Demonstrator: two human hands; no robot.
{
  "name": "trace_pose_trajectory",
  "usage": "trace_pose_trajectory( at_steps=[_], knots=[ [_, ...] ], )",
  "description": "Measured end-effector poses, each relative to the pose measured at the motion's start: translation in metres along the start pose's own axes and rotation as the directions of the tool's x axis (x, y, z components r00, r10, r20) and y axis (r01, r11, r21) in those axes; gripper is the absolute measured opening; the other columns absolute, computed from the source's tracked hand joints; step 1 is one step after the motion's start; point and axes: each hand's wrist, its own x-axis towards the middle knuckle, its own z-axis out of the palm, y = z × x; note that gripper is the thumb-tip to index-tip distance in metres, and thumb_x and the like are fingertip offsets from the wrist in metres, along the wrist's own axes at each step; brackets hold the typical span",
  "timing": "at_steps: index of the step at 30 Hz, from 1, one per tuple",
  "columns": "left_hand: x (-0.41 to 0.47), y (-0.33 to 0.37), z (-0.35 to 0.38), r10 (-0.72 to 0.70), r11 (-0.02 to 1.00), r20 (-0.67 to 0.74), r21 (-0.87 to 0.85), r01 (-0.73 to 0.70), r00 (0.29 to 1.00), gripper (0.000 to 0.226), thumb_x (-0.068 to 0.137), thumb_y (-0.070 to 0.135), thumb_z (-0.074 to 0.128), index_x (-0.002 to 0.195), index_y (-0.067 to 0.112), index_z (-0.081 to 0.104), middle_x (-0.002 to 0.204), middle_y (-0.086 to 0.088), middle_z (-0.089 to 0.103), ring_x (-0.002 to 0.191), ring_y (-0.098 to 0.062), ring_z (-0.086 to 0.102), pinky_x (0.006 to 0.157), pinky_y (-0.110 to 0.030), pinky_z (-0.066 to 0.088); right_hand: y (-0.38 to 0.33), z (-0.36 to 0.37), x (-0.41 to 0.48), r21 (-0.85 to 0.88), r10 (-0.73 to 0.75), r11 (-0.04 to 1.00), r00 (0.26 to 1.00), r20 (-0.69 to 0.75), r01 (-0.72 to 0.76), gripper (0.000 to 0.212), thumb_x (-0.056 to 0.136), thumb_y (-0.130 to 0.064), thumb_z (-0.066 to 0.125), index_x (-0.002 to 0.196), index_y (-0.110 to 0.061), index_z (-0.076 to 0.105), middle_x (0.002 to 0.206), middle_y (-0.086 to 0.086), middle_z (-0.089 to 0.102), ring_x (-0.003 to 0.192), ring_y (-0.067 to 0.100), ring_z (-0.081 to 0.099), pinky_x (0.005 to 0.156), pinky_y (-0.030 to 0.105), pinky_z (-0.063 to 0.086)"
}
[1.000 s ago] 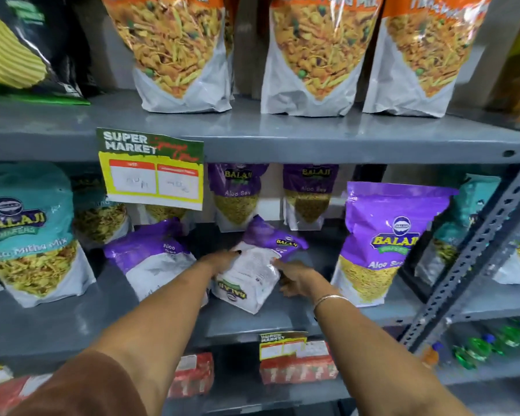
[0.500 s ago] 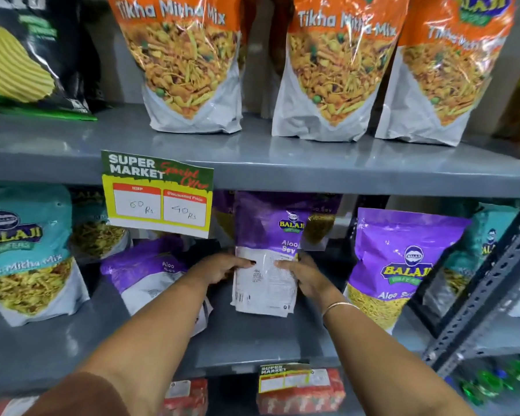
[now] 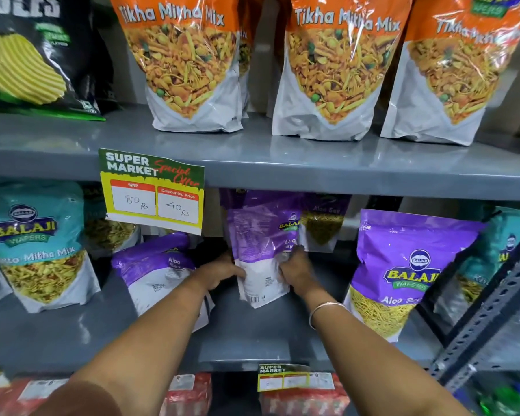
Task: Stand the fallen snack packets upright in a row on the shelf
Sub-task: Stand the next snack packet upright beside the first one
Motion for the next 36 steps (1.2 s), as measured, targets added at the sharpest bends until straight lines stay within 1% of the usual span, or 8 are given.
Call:
trace_pose_trajectory(
  at_steps=[3, 8, 12, 16, 21, 25, 27, 36],
  knots=[
    [-0.004, 0.001, -0.004, -0.115, 0.993, -0.047, -0.022, 0.114, 0.992, 0.069, 0.058, 0.004, 0.060, 0.125, 0.013, 0.047, 0.097, -0.001, 0.059, 0.101, -0.018, 0.050, 0.092, -0.034, 0.038, 0.005, -0.001, 0.002, 0.173, -0.057, 0.985, 0.963, 0.262, 0.011, 0.023, 0.065, 0.000, 0.061, 0.077, -0.014, 0.049, 0.075, 0.004, 0.055, 0.066, 0.014, 0.051, 0.056, 0.014, 0.046],
    [-0.010, 0.005, 0.009, -0.109, 0.994, -0.016, -0.032, 0.109, 0.994, 0.045, 0.087, 0.003, 0.051, 0.125, 0.025, 0.043, 0.089, 0.005, 0.057, 0.084, -0.007, 0.052, 0.075, -0.027, 0.039, -0.001, 0.000, -0.009, 0.156, -0.055, 0.987, 0.818, 0.572, -0.043, 0.057, 0.065, -0.007, 0.077, 0.118, 0.001, 0.058, 0.113, 0.015, 0.066, 0.106, 0.026, 0.062, 0.100, 0.035, 0.048],
    [-0.015, 0.009, -0.001, -0.128, 0.991, -0.049, 0.027, 0.129, 0.991, 0.034, 0.087, 0.011, 0.055, 0.120, 0.016, 0.055, 0.114, 0.002, 0.052, 0.111, -0.012, 0.041, 0.090, -0.031, 0.030, -0.001, -0.001, -0.011, 0.058, -0.038, 0.998, 0.876, 0.481, 0.011, 0.084, 0.056, -0.014, 0.079, 0.131, -0.001, 0.043, 0.125, 0.015, 0.062, 0.107, 0.024, 0.063, 0.078, 0.018, 0.051],
    [-0.019, 0.012, -0.016, -0.173, 0.981, -0.048, 0.081, 0.177, 0.984, 0.011, 0.085, 0.012, 0.060, 0.084, 0.023, 0.058, 0.104, 0.001, 0.055, 0.112, -0.014, 0.043, 0.087, -0.030, 0.034, -0.009, -0.026, -0.005, 0.009, -0.011, 1.000, 0.822, 0.569, 0.007, 0.065, 0.071, 0.014, 0.062, 0.131, -0.003, 0.044, 0.126, 0.012, 0.058, 0.112, 0.023, 0.056, 0.090, 0.023, 0.048],
    [-0.014, 0.026, -0.008, 0.017, 0.999, -0.169, 0.042, -0.010, 0.985, 0.073, 0.074, -0.004, 0.069, 0.137, 0.003, 0.032, 0.139, -0.013, 0.046, 0.129, -0.026, 0.043, 0.094, -0.030, 0.039, -0.018, -0.044, 0.001, -0.196, 0.106, 0.981, 0.844, 0.525, -0.002, 0.050, 0.081, -0.005, 0.062, 0.128, -0.012, 0.046, 0.128, 0.009, 0.057, 0.116, 0.025, 0.051, 0.089, 0.032, 0.042],
    [-0.019, 0.039, 0.009, 0.050, 0.998, -0.085, 0.048, -0.046, 0.995, 0.062, 0.076, -0.015, 0.061, 0.132, -0.001, 0.040, 0.132, -0.011, 0.052, 0.109, -0.016, 0.047, 0.065, -0.010, 0.048, -0.007, -0.044, 0.001, -0.213, -0.011, 0.974, 0.959, 0.282, 0.074, 0.020, 0.086, -0.012, 0.059, 0.097, -0.020, 0.045, 0.085, 0.004, 0.054, 0.062, 0.010, 0.049, 0.060, 0.030, 0.047],
    [-0.017, 0.035, 0.010, 0.045, 0.997, -0.071, 0.069, -0.040, 0.996, 0.060, 0.074, -0.013, 0.065, 0.130, -0.004, 0.043, 0.137, -0.022, 0.051, 0.111, -0.020, 0.052, 0.079, -0.018, 0.048, -0.002, -0.042, 0.001, -0.150, -0.013, 0.988, 0.976, 0.218, 0.046, 0.016, 0.085, -0.007, 0.059, 0.096, -0.017, 0.054, 0.087, 0.003, 0.055, 0.069, 0.012, 0.051, 0.070, 0.039, 0.050],
    [-0.018, 0.031, 0.015, 0.004, 0.998, -0.007, 0.067, -0.003, 1.000, 0.062, 0.079, -0.006, 0.063, 0.134, 0.007, 0.038, 0.120, 0.000, 0.050, 0.107, -0.014, 0.047, 0.071, -0.018, 0.044, -0.012, -0.041, -0.010, 0.080, -0.007, 0.996, 0.877, 0.480, -0.036, 0.077, 0.065, -0.004, 0.080, 0.131, -0.009, 0.041, 0.124, 0.008, 0.060, 0.105, 0.019, 0.063, 0.081, 0.017, 0.056]
  ],
)
